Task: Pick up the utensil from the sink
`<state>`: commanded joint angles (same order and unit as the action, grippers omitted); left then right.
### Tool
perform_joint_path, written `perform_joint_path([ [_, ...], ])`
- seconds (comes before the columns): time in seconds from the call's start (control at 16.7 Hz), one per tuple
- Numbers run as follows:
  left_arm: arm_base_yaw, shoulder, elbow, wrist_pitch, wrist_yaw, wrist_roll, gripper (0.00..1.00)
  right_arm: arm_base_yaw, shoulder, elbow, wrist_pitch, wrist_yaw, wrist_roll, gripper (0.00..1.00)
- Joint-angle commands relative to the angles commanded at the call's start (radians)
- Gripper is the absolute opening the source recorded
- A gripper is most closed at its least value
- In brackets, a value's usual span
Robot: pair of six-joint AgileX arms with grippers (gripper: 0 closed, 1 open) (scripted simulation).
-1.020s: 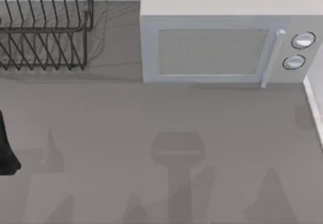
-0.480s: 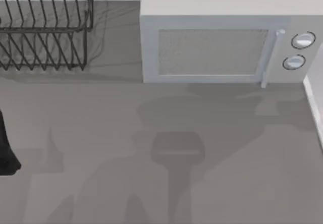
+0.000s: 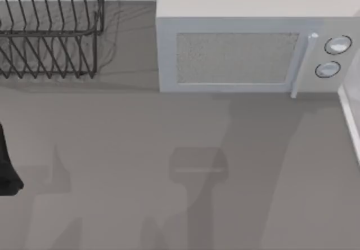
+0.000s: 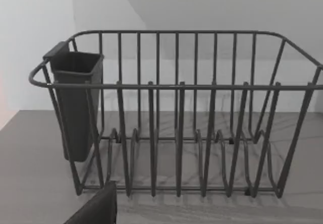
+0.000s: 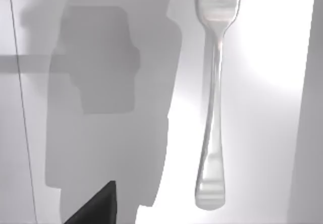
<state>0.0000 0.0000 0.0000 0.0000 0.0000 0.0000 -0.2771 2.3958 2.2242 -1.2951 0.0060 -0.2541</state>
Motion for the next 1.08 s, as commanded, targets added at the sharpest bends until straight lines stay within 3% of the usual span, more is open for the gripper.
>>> perform_joint_path([
  [0.24,0.000,0.000,0.000,0.000,0.000,0.000,1.00,-0.017,0.157,0.146,-0.085,0.001,-0.017,1.00],
  [0.66,0.000,0.000,0.000,0.000,0.000,0.000,1.00,-0.013,0.173,0.156,-0.089,0.001,-0.018,1.00],
  [1.08,0.000,0.000,0.000,0.000,0.000,0.000,1.00,-0.015,0.260,-0.028,0.200,0.003,-0.016,1.00],
])
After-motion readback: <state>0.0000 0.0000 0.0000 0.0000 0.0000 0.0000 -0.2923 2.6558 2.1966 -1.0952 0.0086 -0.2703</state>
